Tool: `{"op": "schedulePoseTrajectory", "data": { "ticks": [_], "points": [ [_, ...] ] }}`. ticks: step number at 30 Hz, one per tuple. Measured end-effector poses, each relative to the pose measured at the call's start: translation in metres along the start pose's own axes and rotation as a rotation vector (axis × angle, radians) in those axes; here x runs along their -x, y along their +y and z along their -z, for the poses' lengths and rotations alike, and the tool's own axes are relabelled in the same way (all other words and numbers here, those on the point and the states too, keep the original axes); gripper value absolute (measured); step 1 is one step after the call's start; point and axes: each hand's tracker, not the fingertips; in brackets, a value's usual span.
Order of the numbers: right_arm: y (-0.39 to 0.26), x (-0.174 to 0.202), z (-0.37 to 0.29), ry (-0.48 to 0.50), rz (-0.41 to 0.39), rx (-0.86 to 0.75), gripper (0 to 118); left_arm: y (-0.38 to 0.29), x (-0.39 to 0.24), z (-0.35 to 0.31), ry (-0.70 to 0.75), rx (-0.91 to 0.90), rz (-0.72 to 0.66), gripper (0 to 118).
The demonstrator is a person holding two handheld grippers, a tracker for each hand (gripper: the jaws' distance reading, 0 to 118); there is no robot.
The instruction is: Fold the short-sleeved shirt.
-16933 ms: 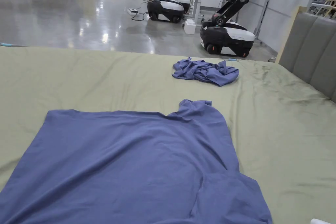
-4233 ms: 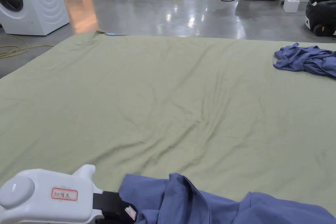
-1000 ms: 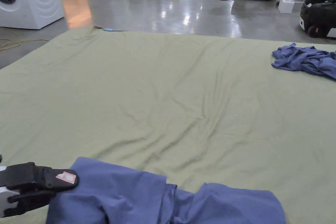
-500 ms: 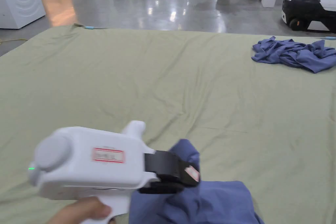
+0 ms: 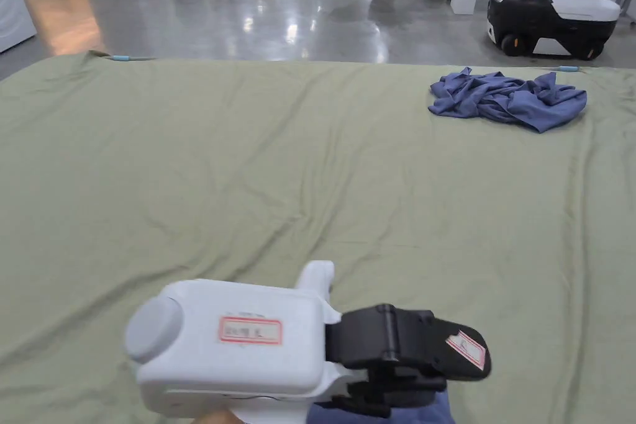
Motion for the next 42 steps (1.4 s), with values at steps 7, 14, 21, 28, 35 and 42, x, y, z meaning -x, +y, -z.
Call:
{"op": "schedulePoseTrajectory", "data": {
  "ticks": [7, 14, 21, 28, 35, 42],
  "points": [
    [0.002, 0.019, 0.000, 0.031, -0.002, 0.032, 3, -0.010, 0.033, 0.005, 0.493, 0.073, -0.006, 8],
    [0.003, 0.018, -0.010, 0.045, 0.009, 0.058, 3, -0.028, 0.082, 0.065, 0.265, 0.091, -0.141, 1],
    [0.018, 0.036, 0.006, 0.108, -0.064, 0.078, 3, -0.033, 0.041, 0.039, 0.250, 0.040, -0.050, 1],
    [0.030, 0.079, 0.109, 0.476, -0.113, 0.206, 2, -0.042, 0.004, -0.117, 0.286, -0.242, 0.036, 0],
    [0.009, 0.093, 0.201, 0.332, -0.108, 0.466, 2, -0.046, 0.051, -0.161, 0.271, -0.293, -0.056, 0],
    [0.012, 0.088, 0.205, 0.367, -0.047, 0.486, 2, -0.025, 0.094, -0.131, 0.346, -0.230, -0.094, 44]
  ]
}}
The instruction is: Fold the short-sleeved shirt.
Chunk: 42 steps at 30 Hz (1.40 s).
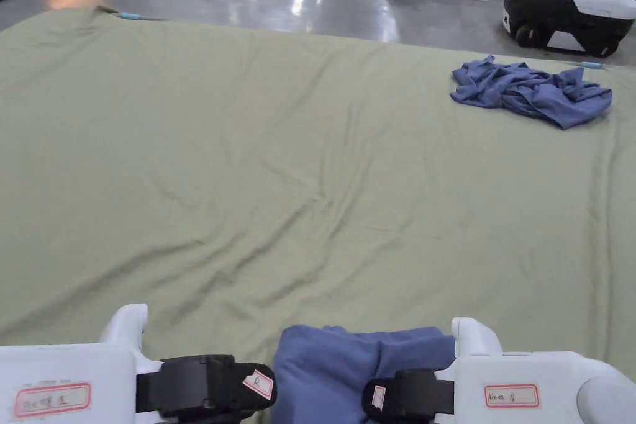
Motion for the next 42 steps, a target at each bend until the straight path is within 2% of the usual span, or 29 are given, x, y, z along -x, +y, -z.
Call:
{"op": "schedulePoseTrajectory", "data": {
  "ticks": [2, 5, 6, 9, 11, 12, 13, 14, 16, 18, 20, 22, 26, 35, 42],
  "points": [
    [0.002, 0.000, 0.001, 0.005, 0.004, 0.001, 2, -0.004, -0.007, 0.011, -0.015, 0.016, 0.001, 82],
    [0.002, -0.001, 0.001, 0.010, -0.001, -0.004, 2, -0.004, -0.004, 0.031, -0.075, 0.061, -0.002, 85],
    [0.001, -0.001, 0.001, 0.011, -0.003, -0.008, 2, -0.005, -0.001, 0.038, -0.064, 0.076, 0.001, 89],
    [0.000, 0.000, 0.002, 0.012, -0.009, -0.013, 2, -0.002, 0.009, 0.058, -0.065, 0.101, 0.000, 89],
    [-0.001, 0.000, 0.002, 0.013, -0.014, -0.019, 2, -0.001, 0.007, 0.066, -0.117, 0.102, -0.014, 87],
    [-0.001, 0.000, 0.002, 0.013, -0.014, -0.022, 2, 0.000, 0.006, 0.072, -0.116, 0.112, -0.018, 81],
    [-0.002, 0.000, 0.002, 0.015, -0.011, -0.026, 2, 0.000, 0.003, 0.076, -0.113, 0.113, -0.018, 64],
    [-0.003, 0.002, 0.000, 0.017, -0.010, -0.031, 2, -0.002, -0.001, 0.080, -0.106, 0.122, 0.004, 35],
    [-0.004, 0.004, -0.007, 0.034, -0.001, -0.035, 2, -0.006, -0.004, 0.092, 0.020, 0.150, 0.085, 35],
    [-0.013, 0.004, -0.023, 0.060, 0.050, -0.071, 2, -0.001, 0.004, 0.084, -0.070, 0.150, -0.012, 35],
    [-0.021, 0.002, -0.040, 0.103, 0.085, -0.112, 2, 0.001, 0.005, 0.080, -0.055, 0.163, -0.030, 34],
    [-0.029, 0.000, -0.058, 0.097, 0.119, -0.148, 2, 0.008, 0.000, 0.069, -0.041, 0.172, -0.007, 33],
    [-0.036, -0.006, -0.089, 0.019, 0.154, -0.240, 2, 0.029, 0.003, 0.025, -0.029, 0.168, 0.023, 32],
    [-0.034, 0.011, -0.100, -0.091, 0.187, -0.305, 2, 0.085, 0.051, -0.130, 0.328, 0.108, 0.065, 32],
    [-0.024, 0.047, -0.066, -0.106, 0.131, -0.215, 2, 0.127, 0.076, -0.217, 0.644, 0.042, 0.066, 32]
  ]
}}
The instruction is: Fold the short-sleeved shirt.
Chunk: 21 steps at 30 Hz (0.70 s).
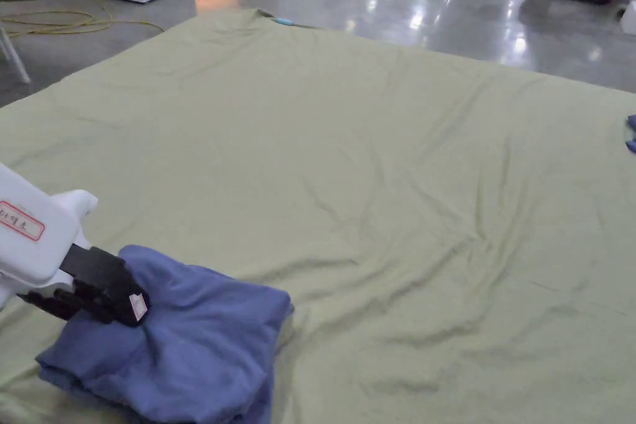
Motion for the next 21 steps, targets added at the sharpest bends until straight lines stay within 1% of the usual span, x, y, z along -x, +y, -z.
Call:
{"op": "schedulePoseTrajectory", "data": {
  "ticks": [5, 7, 9, 11, 13, 15, 16, 17, 19, 21],
  "points": [
    [0.004, 0.017, 0.020, 0.003, -0.026, 0.046, 2, 0.024, 0.026, -0.026, 0.179, -0.038, -0.013, 32],
    [0.004, 0.021, 0.023, -0.007, -0.045, 0.054, 2, 0.033, 0.036, -0.027, 0.265, -0.032, -0.013, 32],
    [0.004, 0.023, 0.025, -0.011, -0.059, 0.057, 2, 0.039, 0.050, -0.021, 0.343, -0.031, -0.046, 32],
    [0.004, 0.024, 0.025, -0.015, -0.063, 0.059, 2, 0.038, 0.062, -0.007, 0.335, -0.006, -0.106, 32],
    [0.004, 0.023, 0.025, -0.015, -0.064, 0.058, 2, 0.034, 0.074, 0.009, 0.299, -0.050, -0.148, 34],
    [0.005, 0.021, 0.024, -0.018, -0.064, 0.058, 2, 0.024, 0.073, 0.003, 0.309, -0.130, -0.148, 57],
    [0.005, 0.020, 0.023, -0.018, -0.067, 0.060, 2, 0.019, 0.077, -0.002, 0.332, -0.150, -0.141, 71],
    [0.006, 0.020, 0.022, -0.018, -0.071, 0.061, 2, 0.013, 0.080, -0.012, 0.328, -0.159, -0.146, 78],
    [0.005, 0.020, 0.017, -0.014, -0.085, 0.057, 2, 0.000, 0.080, -0.040, 0.357, -0.165, -0.194, 78],
    [0.003, 0.022, 0.009, 0.002, -0.115, 0.032, 2, -0.018, 0.074, -0.080, 0.412, -0.266, -0.243, 76]
  ]
}}
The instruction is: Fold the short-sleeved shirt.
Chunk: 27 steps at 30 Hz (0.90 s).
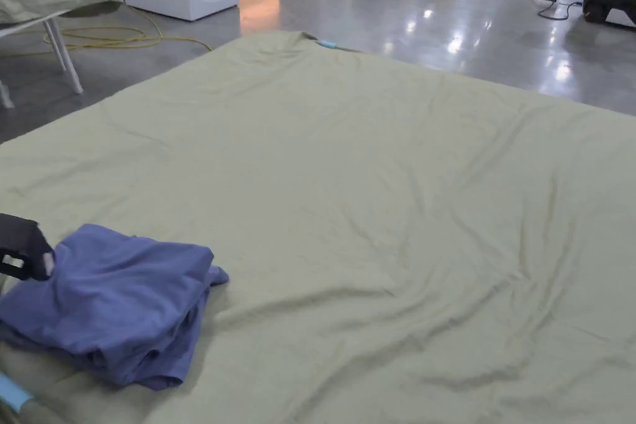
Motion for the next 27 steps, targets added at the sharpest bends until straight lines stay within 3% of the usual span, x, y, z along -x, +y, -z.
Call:
{"op": "schedulePoseTrajectory", "data": {
  "ticks": [1, 3, 7, 10, 14, 18, 22, 27],
  "points": [
    [-0.001, 0.001, -0.004, -0.003, -0.016, -0.016, 2, -0.006, 0.003, -0.021, 0.009, -0.058, -0.020, 63],
    [-0.004, 0.003, -0.013, -0.033, -0.064, -0.069, 2, -0.019, 0.004, -0.066, 0.030, -0.239, -0.004, 5],
    [-0.011, 0.004, -0.036, -0.107, -0.167, -0.206, 2, -0.053, -0.034, -0.120, -0.013, -0.461, 0.065, 2],
    [-0.012, -0.012, -0.065, -0.227, -0.274, -0.395, 2, -0.085, -0.097, -0.139, -0.105, -0.594, 0.200, 1],
    [-0.023, -0.025, -0.099, -0.392, -0.434, -0.710, 2, -0.144, -0.211, -0.147, -0.023, -0.833, 0.383, 0],
    [-0.039, -0.024, -0.118, -0.560, -0.579, -0.907, 2, -0.189, -0.277, -0.136, -0.375, -0.829, 0.314, 0],
    [-0.054, -0.030, -0.126, -0.580, -0.588, -0.935, 2, -0.234, -0.313, -0.133, -0.420, -0.952, 0.344, 0],
    [-0.071, -0.035, -0.124, -0.616, -0.552, -0.936, 2, -0.257, -0.330, -0.135, -0.448, -0.967, 0.381, 0]
  ]
}}
